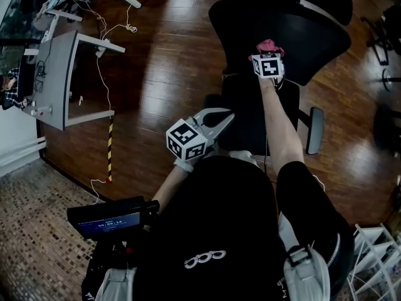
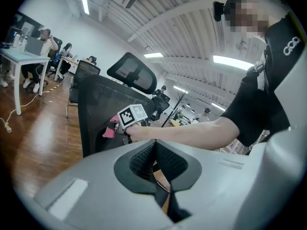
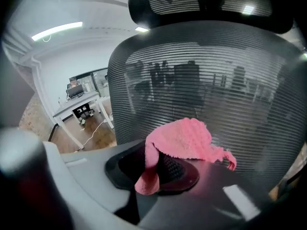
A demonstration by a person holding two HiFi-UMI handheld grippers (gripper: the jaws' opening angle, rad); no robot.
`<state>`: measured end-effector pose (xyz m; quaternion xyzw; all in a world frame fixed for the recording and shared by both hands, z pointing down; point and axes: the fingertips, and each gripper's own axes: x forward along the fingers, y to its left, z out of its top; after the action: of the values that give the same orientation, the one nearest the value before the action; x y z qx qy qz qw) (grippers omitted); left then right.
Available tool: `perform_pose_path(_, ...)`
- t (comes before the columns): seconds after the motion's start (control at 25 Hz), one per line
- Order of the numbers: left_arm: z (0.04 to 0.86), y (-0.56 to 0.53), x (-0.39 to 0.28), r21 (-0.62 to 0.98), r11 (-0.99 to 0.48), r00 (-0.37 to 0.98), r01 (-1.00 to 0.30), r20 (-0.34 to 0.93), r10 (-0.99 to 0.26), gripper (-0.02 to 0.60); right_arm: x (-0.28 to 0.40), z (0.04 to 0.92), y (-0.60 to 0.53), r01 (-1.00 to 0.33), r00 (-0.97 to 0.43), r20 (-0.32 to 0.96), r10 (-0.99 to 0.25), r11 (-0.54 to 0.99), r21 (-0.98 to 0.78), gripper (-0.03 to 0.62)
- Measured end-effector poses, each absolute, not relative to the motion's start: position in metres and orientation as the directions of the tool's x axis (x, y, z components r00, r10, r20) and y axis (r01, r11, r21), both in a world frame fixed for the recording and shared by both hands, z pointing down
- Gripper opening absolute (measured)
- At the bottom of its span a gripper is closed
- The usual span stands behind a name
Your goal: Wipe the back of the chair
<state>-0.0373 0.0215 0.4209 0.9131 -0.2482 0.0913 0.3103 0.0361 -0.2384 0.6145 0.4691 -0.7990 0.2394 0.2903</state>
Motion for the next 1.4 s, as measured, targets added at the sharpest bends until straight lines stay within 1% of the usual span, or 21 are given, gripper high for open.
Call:
perform_pose_path(0.28, 0.428, 0.027, -0.045, 0.519, -0.678, 0.854, -0.521, 0.335, -0.399, -0.01, -0.021, 0.621, -0.231, -0.83, -0.48, 0.677, -0.558, 0.539, -0.144, 0.045)
perform_pose_path(0.44, 0.434, 0.031, -0.051, 0.533, -0.674, 0.859, -0.511, 0.342, -0.381, -0.009, -0.051, 0.621, -0.228, -0.798, -0.51, 0.673, -0.535, 0.586, -0.14, 0.044)
perform_pose_path(0.84, 0.469, 0.002, -0.057, 0.547, -0.672, 0.865, -0.5, 0.357, -0.353, -0.009, -0.081, 0.631, -0.226, -0.761, -0.539, 0.67, -0.511, 0.636, -0.128, 0.046)
perform_pose_path(0.96, 0.478, -0.01, -0.063, 0.548, -0.667, 0.862, -0.505, 0.363, -0.354, -0.009, -0.093, 0.628, -0.219, -0.737, -0.573, 0.657, -0.49, 0.659, -0.15, 0.044)
perform_pose_path(1.12, 0.489, -0.022, -0.074, 0.549, -0.659, 0.856, -0.514, 0.377, -0.354, -0.009, -0.125, 0.626, -0.208, -0.663, -0.656, 0.623, -0.426, 0.72, -0.205, 0.045)
perform_pose_path(1.32, 0.503, -0.03, -0.097, 0.549, -0.637, 0.839, -0.541, 0.408, -0.36, -0.009, -0.184, 0.632, -0.181, -0.48, -0.8, 0.548, -0.244, 0.808, -0.342, 0.044)
perform_pose_path(1.4, 0.508, -0.032, -0.104, 0.548, -0.631, 0.833, -0.55, 0.419, -0.362, -0.009, -0.192, 0.64, -0.177, -0.455, -0.808, 0.547, -0.221, 0.823, -0.34, 0.044)
